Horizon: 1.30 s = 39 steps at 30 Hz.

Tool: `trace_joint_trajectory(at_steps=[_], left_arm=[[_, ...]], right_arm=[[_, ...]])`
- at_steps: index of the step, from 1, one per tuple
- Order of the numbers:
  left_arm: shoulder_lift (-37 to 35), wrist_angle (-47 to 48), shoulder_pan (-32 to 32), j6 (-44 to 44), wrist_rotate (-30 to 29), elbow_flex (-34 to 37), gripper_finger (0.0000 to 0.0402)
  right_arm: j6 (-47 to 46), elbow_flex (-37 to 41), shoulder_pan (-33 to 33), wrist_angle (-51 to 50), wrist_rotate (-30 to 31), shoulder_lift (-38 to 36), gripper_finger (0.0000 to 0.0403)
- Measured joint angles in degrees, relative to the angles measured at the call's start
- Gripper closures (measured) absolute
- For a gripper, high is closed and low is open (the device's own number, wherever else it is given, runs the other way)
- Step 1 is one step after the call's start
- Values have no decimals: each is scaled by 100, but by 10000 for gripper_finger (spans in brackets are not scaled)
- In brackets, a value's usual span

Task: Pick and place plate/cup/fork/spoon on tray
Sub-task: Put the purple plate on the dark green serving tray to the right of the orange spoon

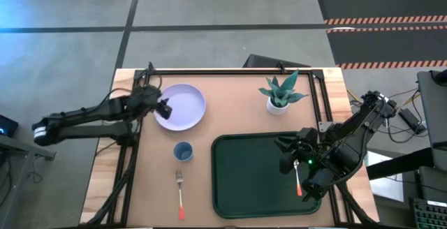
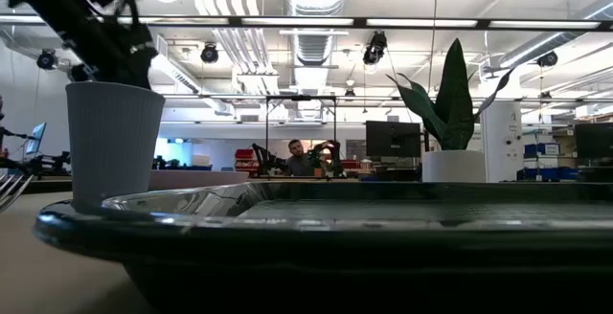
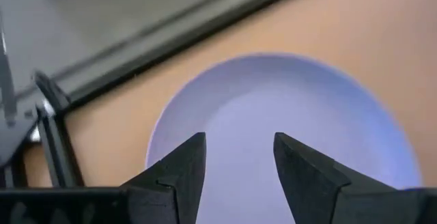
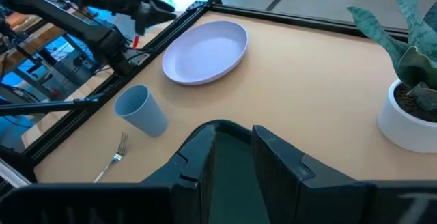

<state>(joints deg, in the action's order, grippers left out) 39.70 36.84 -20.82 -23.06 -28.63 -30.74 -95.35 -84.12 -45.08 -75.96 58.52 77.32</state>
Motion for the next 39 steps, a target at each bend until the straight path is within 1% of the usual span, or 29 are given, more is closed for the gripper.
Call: trace_joint_trajectory(at_steps=[3,7,10,12,14,17,21,27,29,34,39], left_arm=[[215,-34,-770,286,787,-34,253],[615,-65,-1795,710,1335,-153,260],[957,-116,-2475,1000,1796,-421,261],[1231,-123,-2879,1018,2203,-601,261],[1560,-129,-3145,1163,2541,-806,261],[2097,-109,-3301,1490,2611,-1014,261],[2881,127,-3324,1832,2605,-1280,261],[3896,148,-3324,2093,2174,-1526,261],[4144,151,-3324,2161,2069,-1613,261],[4632,76,-3329,2243,2014,-1716,261],[4921,155,-3326,2237,2069,-1723,261]], right_arm=[[12,0,0,0,0,-4,316],[83,0,0,1,-2,-24,316],[107,0,0,0,-2,-70,316],[161,0,0,0,-2,-109,316],[232,0,0,0,0,-149,316],[309,0,0,0,2,-212,316],[388,0,0,0,4,-283,316],[439,0,0,30,20,-302,316],[443,0,0,70,21,-302,316],[492,0,0,166,20,-302,316],[494,0,0,168,17,-302,316]])
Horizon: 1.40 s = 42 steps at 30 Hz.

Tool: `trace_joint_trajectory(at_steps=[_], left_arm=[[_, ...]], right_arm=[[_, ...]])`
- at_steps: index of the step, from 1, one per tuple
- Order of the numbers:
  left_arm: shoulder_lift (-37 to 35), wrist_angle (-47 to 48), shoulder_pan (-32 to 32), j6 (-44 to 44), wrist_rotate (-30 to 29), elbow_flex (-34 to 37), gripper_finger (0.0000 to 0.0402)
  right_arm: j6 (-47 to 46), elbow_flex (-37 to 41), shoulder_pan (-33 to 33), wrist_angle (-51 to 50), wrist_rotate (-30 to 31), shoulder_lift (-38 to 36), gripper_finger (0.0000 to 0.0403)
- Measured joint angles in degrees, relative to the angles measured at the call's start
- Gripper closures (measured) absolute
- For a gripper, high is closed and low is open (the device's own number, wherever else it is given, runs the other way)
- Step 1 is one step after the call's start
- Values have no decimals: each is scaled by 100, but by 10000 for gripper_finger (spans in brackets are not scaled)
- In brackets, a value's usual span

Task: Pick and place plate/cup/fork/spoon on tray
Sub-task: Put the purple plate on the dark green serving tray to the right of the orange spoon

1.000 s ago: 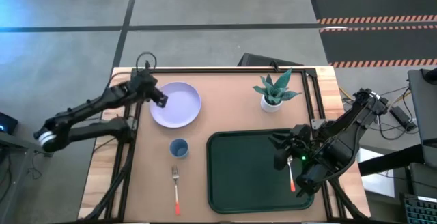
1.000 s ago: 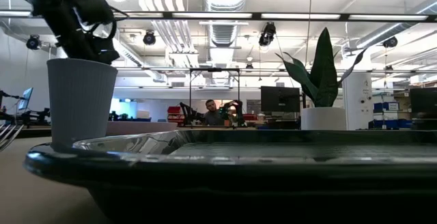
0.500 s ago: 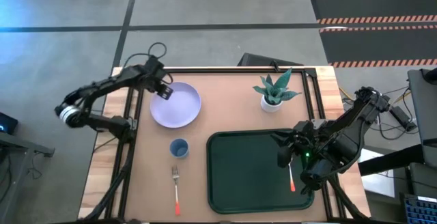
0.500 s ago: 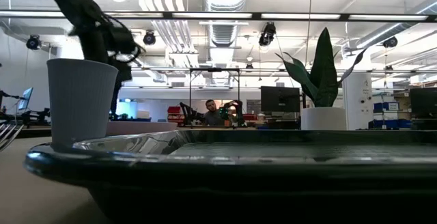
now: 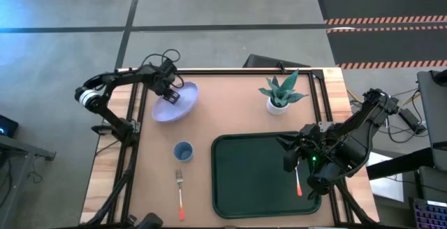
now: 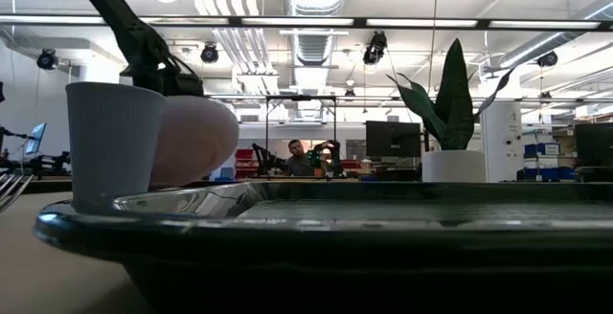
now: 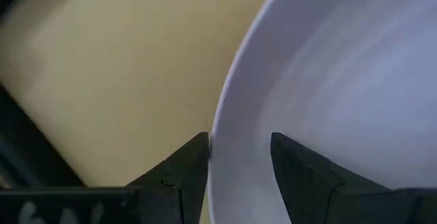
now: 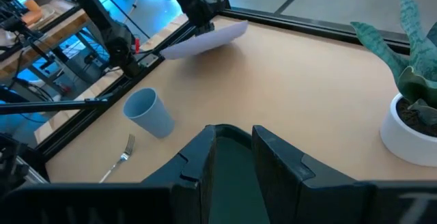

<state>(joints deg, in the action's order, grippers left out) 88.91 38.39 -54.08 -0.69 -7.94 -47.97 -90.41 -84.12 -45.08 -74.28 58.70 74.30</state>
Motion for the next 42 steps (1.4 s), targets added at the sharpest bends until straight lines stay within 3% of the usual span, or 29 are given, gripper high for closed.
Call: trace_joint_trajectory(at_steps=[13,25,30,33,37,42], left_arm=[[-723,-29,8,0,36,3,261],[-468,-26,8,-2,51,52,261],[-276,-18,8,-9,322,55,265],[-184,-17,8,0,334,55,298],[-157,-9,4,3,397,46,383],[-280,-37,6,131,557,50,396]], right_arm=[[20,0,0,0,138,-7,317],[117,0,0,2,142,-7,316],[123,0,0,0,140,-7,316],[155,0,0,2,140,-7,317],[183,0,0,2,142,-7,317],[212,0,0,0,142,-7,317]])
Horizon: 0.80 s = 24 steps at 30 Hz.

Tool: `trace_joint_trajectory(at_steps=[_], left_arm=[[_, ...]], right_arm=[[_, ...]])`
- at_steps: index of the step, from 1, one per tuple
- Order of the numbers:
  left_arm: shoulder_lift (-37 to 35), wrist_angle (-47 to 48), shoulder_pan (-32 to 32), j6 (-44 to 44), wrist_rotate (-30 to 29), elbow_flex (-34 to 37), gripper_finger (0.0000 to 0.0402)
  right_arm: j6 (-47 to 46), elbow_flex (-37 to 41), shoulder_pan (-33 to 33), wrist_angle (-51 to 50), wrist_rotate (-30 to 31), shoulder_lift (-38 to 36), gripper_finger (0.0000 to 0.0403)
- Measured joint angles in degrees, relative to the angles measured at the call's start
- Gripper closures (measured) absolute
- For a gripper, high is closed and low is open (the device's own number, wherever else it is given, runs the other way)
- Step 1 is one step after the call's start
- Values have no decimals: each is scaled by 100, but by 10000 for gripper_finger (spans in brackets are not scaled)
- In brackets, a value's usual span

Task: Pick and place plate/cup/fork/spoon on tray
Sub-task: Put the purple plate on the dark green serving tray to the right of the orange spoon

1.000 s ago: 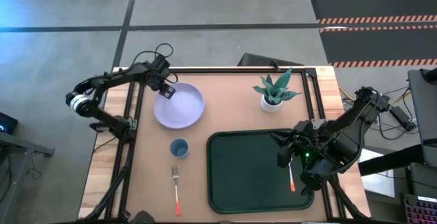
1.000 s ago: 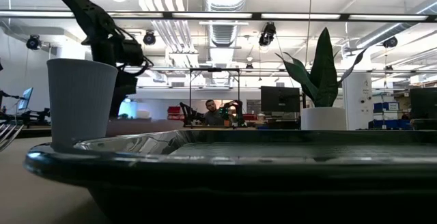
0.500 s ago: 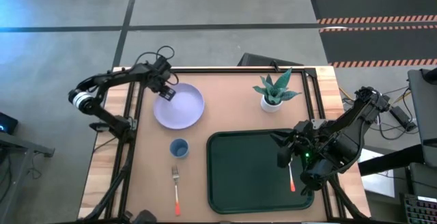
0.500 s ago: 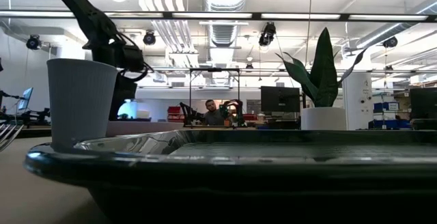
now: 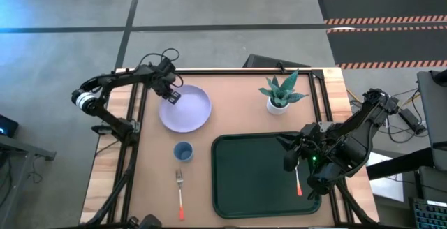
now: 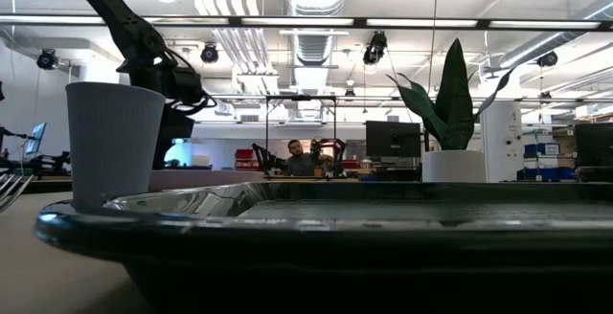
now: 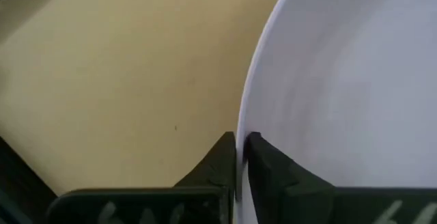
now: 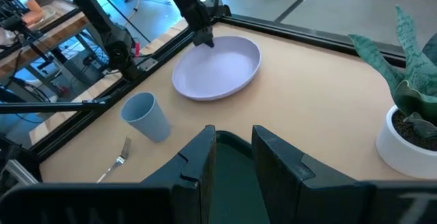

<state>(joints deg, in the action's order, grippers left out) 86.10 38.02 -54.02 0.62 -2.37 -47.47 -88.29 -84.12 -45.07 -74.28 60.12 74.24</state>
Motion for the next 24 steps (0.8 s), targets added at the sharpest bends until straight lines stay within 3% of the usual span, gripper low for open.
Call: trace_joint_trajectory(at_steps=[15,24], left_arm=[[-1741,-319,-97,-397,240,-269,400],[-2433,-354,-134,-818,2012,-908,400]], right_arm=[[43,0,2,0,2,0,317],[104,0,0,0,5,0,317]])
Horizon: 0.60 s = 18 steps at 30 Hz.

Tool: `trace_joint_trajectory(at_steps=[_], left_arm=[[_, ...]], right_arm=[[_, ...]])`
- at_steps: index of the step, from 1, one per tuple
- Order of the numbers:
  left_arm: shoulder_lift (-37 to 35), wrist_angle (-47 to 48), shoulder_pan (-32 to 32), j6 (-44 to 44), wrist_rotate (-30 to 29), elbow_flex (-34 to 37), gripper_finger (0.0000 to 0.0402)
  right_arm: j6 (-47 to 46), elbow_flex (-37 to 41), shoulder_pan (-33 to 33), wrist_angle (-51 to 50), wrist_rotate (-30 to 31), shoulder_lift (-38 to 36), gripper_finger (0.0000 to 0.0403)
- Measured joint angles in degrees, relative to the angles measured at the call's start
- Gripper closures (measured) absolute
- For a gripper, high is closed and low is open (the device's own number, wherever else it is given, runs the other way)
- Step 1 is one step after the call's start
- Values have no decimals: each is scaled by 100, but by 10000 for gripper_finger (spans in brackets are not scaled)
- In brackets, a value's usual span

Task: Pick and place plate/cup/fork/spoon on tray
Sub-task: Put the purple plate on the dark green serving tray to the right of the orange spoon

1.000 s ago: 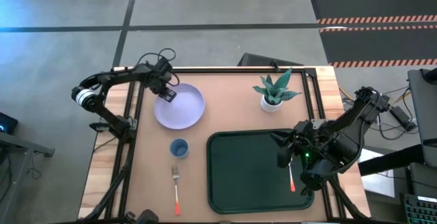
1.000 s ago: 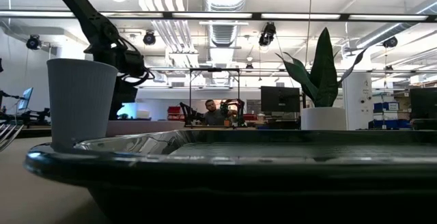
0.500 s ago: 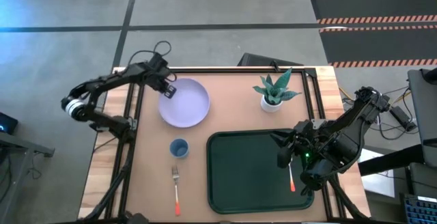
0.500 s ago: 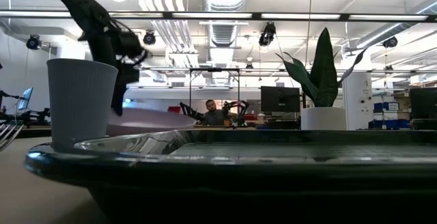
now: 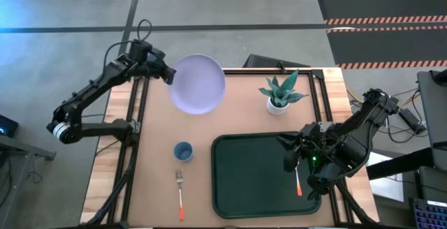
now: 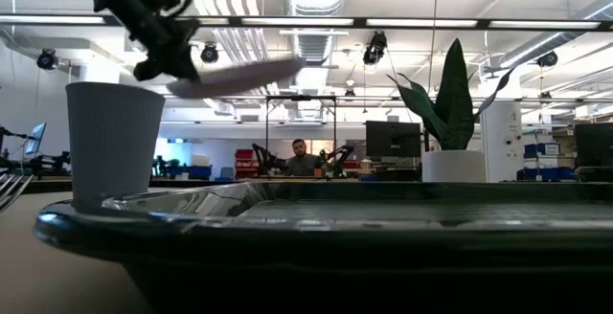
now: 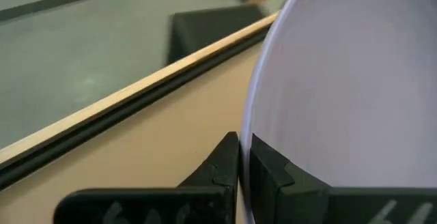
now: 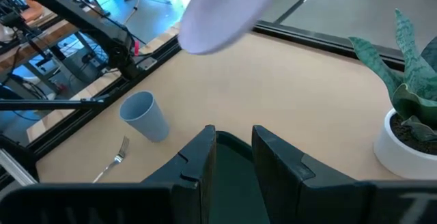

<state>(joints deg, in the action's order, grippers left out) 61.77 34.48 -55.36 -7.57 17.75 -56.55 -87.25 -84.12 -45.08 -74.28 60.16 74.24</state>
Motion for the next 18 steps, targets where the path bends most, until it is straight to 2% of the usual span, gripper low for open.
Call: trace_joint_trajectory(at_steps=[4,10,18], left_arm=[[-129,13,198,-268,506,-21,400],[-164,-68,1067,-461,514,-21,401],[75,-816,2476,-865,268,-82,401]], right_arm=[[36,0,0,-2,2,0,317],[55,0,1,-2,157,-2,316],[79,0,2,-2,157,-61,316]])
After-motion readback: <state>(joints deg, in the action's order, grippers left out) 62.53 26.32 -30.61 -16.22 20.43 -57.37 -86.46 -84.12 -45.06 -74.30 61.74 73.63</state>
